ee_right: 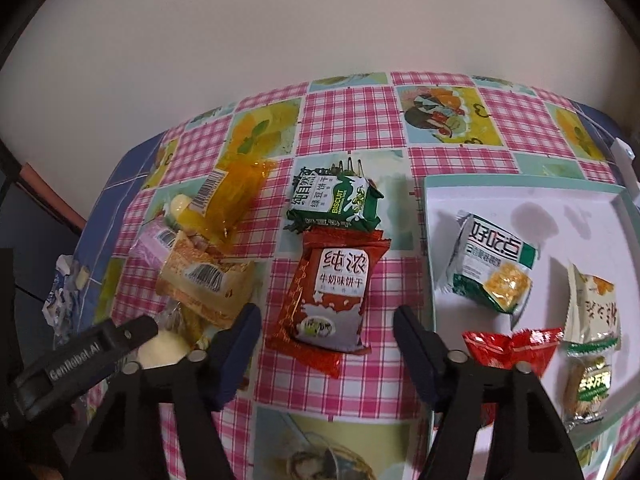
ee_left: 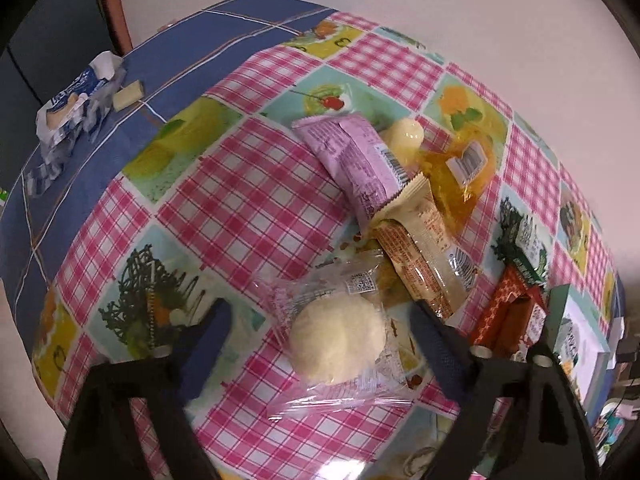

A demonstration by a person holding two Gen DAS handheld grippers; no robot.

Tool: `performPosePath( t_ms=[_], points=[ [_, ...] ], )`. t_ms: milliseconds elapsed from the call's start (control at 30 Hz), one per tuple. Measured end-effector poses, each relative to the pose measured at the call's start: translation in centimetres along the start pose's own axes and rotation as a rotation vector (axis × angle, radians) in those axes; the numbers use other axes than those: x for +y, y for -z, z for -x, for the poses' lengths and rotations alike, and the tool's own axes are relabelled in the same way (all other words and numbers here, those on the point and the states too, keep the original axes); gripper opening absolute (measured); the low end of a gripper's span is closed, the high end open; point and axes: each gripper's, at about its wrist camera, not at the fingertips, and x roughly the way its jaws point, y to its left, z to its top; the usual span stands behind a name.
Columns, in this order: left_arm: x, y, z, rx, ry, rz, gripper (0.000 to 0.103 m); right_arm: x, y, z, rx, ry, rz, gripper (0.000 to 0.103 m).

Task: Organize snacks

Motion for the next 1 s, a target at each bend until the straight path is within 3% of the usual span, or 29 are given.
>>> performPosePath(
  t_ms=[133,233,433,567,733,1000],
  points=[
    [-0.3,0.2,-1.4,0.032,0.000,-0.004,0.079,-0.1,-0.3,-1.4,0.023,0.008,0.000,0.061],
    [-0.8,0.4,-2.4,0.046,-0.019,-0.014,0.071,-0.1,-0.4,-2.4,0.040,0.012,0.002,0.050],
    [-1.1,0.2,-3.7,0.039,-0.037,-0.002,0.064,-0.4,-0.3,-3.8,0.059,0.025,-0.003,0.043],
    [-1.7,-0.3,-4.3,-0.007,-0.041,0.007,0.061,-0.7,-0.2,-4.2,0.063,0.023,-0.012,0.042],
    [-1.8,-0.8,-4.4,-0.003,-0.018,0.022,0.056,-0.7,-0.2,-3.7,0.061,0.031,-0.013,0.042],
    [-0.1,-1.1,-1.9,-0.025,0.028,0.037,0.054,-0.6,-0.9,-1.3,0.023,0.020,-0.020,0.042]
  ],
)
